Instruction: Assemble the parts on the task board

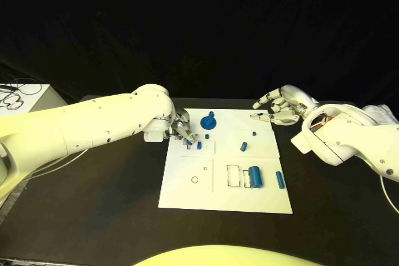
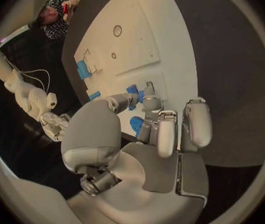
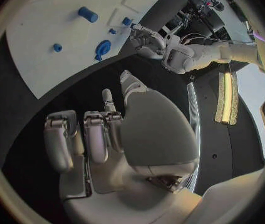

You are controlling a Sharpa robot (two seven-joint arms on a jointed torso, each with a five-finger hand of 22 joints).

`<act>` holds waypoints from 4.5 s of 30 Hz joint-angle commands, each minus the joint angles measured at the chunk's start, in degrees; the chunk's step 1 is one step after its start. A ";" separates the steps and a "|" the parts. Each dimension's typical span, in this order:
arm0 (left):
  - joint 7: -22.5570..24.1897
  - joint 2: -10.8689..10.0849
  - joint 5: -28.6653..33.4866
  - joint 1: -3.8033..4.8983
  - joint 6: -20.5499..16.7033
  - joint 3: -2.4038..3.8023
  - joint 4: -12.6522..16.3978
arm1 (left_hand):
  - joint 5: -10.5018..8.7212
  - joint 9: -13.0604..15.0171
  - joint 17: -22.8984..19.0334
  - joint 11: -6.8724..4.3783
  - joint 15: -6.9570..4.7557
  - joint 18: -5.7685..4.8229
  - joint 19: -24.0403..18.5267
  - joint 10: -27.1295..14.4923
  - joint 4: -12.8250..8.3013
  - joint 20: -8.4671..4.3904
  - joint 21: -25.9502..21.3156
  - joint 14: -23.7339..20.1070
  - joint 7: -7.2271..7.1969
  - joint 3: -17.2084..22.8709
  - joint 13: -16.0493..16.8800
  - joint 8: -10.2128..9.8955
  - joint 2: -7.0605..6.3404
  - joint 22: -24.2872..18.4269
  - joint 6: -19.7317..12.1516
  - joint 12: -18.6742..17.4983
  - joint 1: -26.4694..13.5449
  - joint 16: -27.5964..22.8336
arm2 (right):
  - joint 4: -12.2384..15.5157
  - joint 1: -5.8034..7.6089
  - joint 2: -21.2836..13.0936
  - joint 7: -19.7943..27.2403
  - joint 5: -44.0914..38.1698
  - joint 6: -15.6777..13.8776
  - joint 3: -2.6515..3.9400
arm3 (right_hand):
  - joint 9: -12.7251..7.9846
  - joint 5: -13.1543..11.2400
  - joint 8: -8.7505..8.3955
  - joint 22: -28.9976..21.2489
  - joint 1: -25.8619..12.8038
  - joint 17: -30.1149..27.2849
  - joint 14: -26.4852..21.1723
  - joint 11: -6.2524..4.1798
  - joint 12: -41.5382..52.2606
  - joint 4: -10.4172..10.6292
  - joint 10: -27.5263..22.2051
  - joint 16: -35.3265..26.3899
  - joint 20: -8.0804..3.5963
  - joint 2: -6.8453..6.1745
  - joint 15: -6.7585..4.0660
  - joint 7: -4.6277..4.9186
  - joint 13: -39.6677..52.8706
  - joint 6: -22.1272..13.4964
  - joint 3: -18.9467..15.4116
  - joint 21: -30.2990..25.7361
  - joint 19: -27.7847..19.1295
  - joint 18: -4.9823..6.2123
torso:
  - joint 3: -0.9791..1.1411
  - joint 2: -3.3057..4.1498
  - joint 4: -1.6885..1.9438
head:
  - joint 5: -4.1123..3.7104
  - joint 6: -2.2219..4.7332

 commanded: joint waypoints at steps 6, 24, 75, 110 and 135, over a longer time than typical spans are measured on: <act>-0.13 0.32 -2.75 0.02 -0.34 -0.60 0.63 | 0.52 0.05 15.10 -0.10 -0.40 -0.58 0.36 0.45 -12.54 -0.01 0.26 6.07 -0.06 12.03 0.13 0.41 0.04 1.39 0.30 0.28 -0.32 0.19 | 0.03 -0.05 0.06 0.67 -0.19 0.68 0.00 | -0.08 0.22 0.18 14.80 0.24 14.64 5.86 0.22 0.00 0.16 2.92 0.18 0.21 0.14 0.25 -0.20 12.34 -0.11 0.15 -0.07 5.77 -0.27 | 0.04 0.07 -0.04 | 0.12 -0.28; -0.17 0.34 -2.87 -0.13 0.48 -1.06 0.15 | 0.69 0.05 15.10 -0.15 -0.44 -0.63 0.51 0.61 -12.68 -0.05 0.38 6.07 -0.12 12.02 0.16 0.42 -0.04 1.57 0.43 0.34 -0.36 0.19 | 0.09 -0.05 0.04 0.67 -0.21 0.72 0.00 | -0.08 0.22 0.18 14.80 0.24 14.64 5.86 0.22 0.00 0.16 2.92 0.18 0.21 0.14 0.25 -0.20 12.34 -0.11 0.15 -0.07 5.77 -0.27 | 0.05 0.02 -0.06 | 0.24 -0.78; 0.09 0.64 -2.10 -1.07 2.21 -1.44 -0.18 | 0.63 0.02 15.10 -0.19 -0.48 -0.62 0.46 0.65 -12.79 -0.10 0.33 6.07 -0.16 11.88 -0.05 0.36 -0.14 1.51 0.50 0.25 -0.38 0.19 | 0.11 -0.05 0.04 0.67 -0.23 0.88 0.00 | -0.08 0.22 0.18 14.80 0.24 14.64 5.86 0.22 0.00 0.16 2.92 0.18 0.21 0.14 0.25 -0.20 12.34 -0.11 0.15 -0.07 5.77 -0.27 | 0.07 0.01 -0.07 | 0.08 -1.29; 0.11 1.47 1.08 -0.48 4.93 -0.96 -2.31 | 0.67 0.01 15.10 -0.26 -0.53 -0.67 0.60 0.82 -12.99 -0.15 0.45 6.07 -0.23 11.87 0.03 0.34 -0.24 1.69 0.63 0.34 -0.17 0.19 | -0.19 -0.05 0.39 0.71 -0.23 1.02 0.00 | -0.08 0.22 0.18 14.80 0.24 14.64 5.86 0.22 0.00 0.16 2.92 0.18 0.21 0.14 0.25 -0.20 12.34 -0.11 0.15 -0.07 5.77 -0.27 | 0.10 0.05 -0.14 | -0.28 -1.41; 0.01 2.43 3.48 1.13 8.74 0.70 -4.66 | 0.61 -0.02 15.10 -0.28 -0.55 -0.67 0.57 0.82 -13.04 -0.18 0.44 6.07 -0.24 11.85 -0.10 0.27 -0.30 1.67 0.65 0.28 -0.02 0.19 | -0.40 -0.06 0.60 0.66 -0.24 1.28 0.00 | -0.11 0.20 0.36 14.78 0.51 14.64 5.86 0.22 -0.08 0.09 2.86 0.17 0.18 0.14 0.23 -0.19 12.27 -0.18 0.21 -0.10 5.76 -0.26 | 0.15 0.01 -0.08 | -0.52 -1.66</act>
